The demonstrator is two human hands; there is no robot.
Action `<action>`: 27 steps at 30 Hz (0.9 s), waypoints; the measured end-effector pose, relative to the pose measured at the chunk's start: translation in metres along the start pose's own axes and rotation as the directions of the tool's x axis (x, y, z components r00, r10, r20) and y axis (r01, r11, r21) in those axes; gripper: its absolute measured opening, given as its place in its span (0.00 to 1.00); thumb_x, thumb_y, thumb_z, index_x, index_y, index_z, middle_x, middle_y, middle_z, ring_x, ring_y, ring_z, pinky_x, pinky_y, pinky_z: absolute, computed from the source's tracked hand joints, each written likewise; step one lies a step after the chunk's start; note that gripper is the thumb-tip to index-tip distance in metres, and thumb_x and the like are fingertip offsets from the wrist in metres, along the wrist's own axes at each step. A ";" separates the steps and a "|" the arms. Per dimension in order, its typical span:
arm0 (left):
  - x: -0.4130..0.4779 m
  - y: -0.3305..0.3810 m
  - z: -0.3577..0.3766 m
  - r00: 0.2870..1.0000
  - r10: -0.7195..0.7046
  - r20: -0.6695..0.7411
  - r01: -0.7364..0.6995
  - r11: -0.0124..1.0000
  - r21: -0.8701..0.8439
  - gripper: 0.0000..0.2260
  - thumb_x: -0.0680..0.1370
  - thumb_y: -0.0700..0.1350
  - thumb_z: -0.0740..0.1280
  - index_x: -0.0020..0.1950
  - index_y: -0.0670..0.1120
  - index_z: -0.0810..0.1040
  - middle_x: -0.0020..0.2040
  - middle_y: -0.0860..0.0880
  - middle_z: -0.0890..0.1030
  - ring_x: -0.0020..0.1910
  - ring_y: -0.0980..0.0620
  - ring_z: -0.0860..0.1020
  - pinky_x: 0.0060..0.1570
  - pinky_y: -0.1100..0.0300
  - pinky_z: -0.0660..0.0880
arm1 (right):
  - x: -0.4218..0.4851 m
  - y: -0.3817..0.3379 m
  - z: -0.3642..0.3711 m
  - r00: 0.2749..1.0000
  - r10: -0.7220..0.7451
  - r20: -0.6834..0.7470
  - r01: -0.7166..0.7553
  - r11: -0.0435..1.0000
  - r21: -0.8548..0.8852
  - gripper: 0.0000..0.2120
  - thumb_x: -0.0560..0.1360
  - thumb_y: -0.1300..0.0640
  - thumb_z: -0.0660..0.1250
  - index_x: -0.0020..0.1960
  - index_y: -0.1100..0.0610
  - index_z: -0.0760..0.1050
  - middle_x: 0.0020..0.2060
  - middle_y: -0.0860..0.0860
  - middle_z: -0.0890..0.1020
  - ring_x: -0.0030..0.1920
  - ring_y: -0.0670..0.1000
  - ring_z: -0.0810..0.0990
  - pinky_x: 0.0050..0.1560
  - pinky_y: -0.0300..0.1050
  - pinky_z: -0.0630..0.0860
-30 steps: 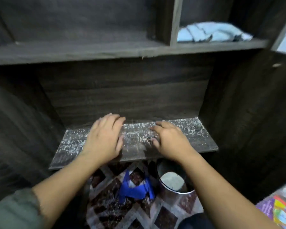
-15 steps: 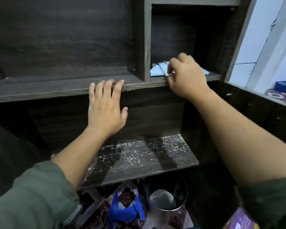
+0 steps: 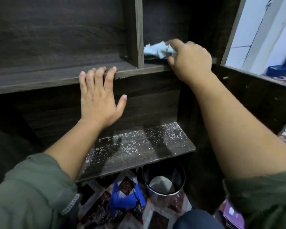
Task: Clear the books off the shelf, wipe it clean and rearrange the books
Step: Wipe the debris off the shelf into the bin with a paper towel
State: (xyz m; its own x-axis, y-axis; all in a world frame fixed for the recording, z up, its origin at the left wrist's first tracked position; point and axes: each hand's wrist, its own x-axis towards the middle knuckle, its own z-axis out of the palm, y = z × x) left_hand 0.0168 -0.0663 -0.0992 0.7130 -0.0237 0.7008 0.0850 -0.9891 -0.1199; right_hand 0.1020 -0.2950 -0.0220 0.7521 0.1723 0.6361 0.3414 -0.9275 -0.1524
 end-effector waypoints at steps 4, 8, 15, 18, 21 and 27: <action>-0.032 0.016 0.001 0.994 -0.085 -0.065 0.078 0.991 -0.112 0.33 0.76 0.53 0.64 0.77 0.42 0.58 0.76 0.38 0.58 0.76 0.38 0.53 0.74 0.44 0.45 | -0.099 0.014 0.028 0.994 0.107 0.028 -0.110 0.983 0.144 0.22 0.77 0.51 0.62 0.70 0.45 0.68 0.54 0.60 0.76 0.52 0.65 0.76 0.46 0.51 0.70; -0.126 0.057 0.050 0.987 0.059 0.152 -0.024 0.975 -0.222 0.31 0.71 0.50 0.69 0.71 0.41 0.68 0.70 0.38 0.68 0.71 0.37 0.64 0.72 0.39 0.55 | -0.176 0.040 0.110 0.935 0.177 0.307 -0.225 0.966 0.128 0.23 0.76 0.52 0.64 0.71 0.43 0.68 0.54 0.58 0.75 0.55 0.62 0.75 0.50 0.52 0.72; -0.241 0.108 0.151 0.796 0.383 0.469 -0.228 0.907 -0.355 0.28 0.64 0.50 0.73 0.63 0.45 0.77 0.60 0.45 0.77 0.61 0.43 0.75 0.63 0.42 0.72 | -0.206 0.067 0.206 0.891 0.191 0.411 -0.238 0.969 0.064 0.24 0.77 0.49 0.66 0.71 0.41 0.68 0.60 0.56 0.75 0.60 0.60 0.72 0.58 0.54 0.70; -0.263 0.117 0.192 0.761 0.442 0.475 -0.268 0.881 -0.390 0.24 0.59 0.45 0.78 0.54 0.46 0.81 0.50 0.47 0.80 0.48 0.45 0.79 0.52 0.49 0.78 | -0.199 0.075 0.228 0.891 0.212 0.403 -0.256 0.965 0.059 0.24 0.77 0.48 0.65 0.72 0.40 0.67 0.59 0.56 0.74 0.62 0.59 0.71 0.60 0.53 0.67; -0.276 0.124 0.229 0.701 0.473 0.533 -0.308 0.876 -0.371 0.20 0.56 0.44 0.80 0.46 0.47 0.82 0.41 0.48 0.79 0.40 0.47 0.78 0.43 0.54 0.77 | -0.197 0.075 0.240 0.893 0.260 0.366 -0.284 0.959 0.012 0.23 0.77 0.48 0.64 0.71 0.39 0.66 0.60 0.55 0.74 0.63 0.58 0.70 0.62 0.56 0.65; -0.294 0.147 0.264 0.609 0.604 0.515 -0.442 0.797 -0.412 0.07 0.61 0.37 0.68 0.36 0.46 0.78 0.33 0.48 0.77 0.32 0.48 0.78 0.36 0.57 0.76 | -0.200 0.072 0.243 0.897 0.208 0.389 -0.299 0.935 0.189 0.23 0.75 0.56 0.66 0.69 0.45 0.70 0.56 0.58 0.71 0.54 0.62 0.75 0.58 0.56 0.72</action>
State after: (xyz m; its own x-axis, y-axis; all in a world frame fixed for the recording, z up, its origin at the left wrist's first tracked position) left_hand 0.0030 -0.1665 -0.5083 0.8436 -0.5370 -0.0078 -0.5341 -0.8375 -0.1155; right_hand 0.1127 -0.3156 -0.3440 0.9654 0.0907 0.2446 0.2010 -0.8565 -0.4754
